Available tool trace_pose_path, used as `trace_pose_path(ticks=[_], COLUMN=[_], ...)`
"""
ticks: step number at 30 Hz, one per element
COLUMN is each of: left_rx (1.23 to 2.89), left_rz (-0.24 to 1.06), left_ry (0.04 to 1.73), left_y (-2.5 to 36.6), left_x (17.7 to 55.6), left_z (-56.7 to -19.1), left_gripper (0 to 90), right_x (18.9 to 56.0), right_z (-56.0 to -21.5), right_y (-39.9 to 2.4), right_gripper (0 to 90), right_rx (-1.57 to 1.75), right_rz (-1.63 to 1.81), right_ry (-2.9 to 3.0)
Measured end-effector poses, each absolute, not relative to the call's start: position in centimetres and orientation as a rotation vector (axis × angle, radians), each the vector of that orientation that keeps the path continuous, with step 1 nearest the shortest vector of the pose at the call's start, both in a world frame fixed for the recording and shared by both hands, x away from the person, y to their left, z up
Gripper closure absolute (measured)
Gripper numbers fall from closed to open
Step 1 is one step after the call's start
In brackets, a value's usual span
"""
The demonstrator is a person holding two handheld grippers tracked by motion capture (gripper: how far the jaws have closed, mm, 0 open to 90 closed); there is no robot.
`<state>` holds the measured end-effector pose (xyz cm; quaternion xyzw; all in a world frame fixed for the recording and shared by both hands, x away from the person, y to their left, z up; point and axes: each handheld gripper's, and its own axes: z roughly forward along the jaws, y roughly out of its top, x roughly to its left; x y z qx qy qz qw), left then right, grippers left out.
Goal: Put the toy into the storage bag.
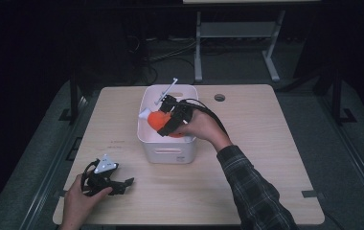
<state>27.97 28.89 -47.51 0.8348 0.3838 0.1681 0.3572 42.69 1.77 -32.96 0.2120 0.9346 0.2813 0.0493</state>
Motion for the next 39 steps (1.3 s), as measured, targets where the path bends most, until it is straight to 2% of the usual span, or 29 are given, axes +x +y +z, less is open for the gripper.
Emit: trace_pose_path(ticks=[14,39], left_rx=[2.156,2.153], left_rz=[0.434,0.434], left_ry=[0.990,0.992], left_y=[28.9,28.9], left_x=[28.0,28.0], left_z=[-47.5,-47.5], left_gripper=[12.9,12.8], right_x=[42.2,38.5], right_z=[-32.3,-29.8], right_y=[1.3,-7.3], right_gripper=[13.9,13.9], right_rx=[0.628,0.681], right_rz=[0.886,0.995], right_ry=[2.832,2.691])
